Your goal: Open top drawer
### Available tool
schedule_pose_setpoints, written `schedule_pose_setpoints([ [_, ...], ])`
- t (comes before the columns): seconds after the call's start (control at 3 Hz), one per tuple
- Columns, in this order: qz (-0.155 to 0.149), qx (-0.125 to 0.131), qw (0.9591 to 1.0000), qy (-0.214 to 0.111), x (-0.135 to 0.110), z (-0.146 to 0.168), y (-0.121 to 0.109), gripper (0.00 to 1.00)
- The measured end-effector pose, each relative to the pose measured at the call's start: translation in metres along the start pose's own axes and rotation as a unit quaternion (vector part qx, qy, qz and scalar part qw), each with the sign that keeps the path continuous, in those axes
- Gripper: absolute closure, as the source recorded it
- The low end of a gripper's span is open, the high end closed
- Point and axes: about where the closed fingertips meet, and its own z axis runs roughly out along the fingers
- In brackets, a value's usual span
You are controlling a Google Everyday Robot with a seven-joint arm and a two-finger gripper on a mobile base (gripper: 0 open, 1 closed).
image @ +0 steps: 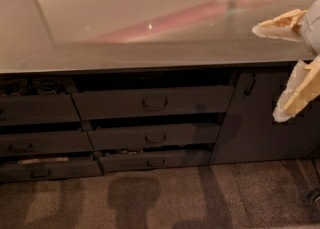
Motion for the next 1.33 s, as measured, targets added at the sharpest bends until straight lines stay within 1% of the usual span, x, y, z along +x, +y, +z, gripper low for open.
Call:
schedule_pose_setpoints([
  [0.33,-0.046,0.033,0.9984,-0.005,-0.009,-0.005,0.006,0.0],
  [0.67,-0.076,0.055,0.9955,-0.008,-0.016,-0.01,0.009,0.0],
  [1.0,-0.076,0.055,0.9955,-0.008,-0.017,-0.01,0.009,0.0],
  [1.33,-0.047,0.029,0.9983,-0.017,0.025,0.025,-0.008,0.0],
])
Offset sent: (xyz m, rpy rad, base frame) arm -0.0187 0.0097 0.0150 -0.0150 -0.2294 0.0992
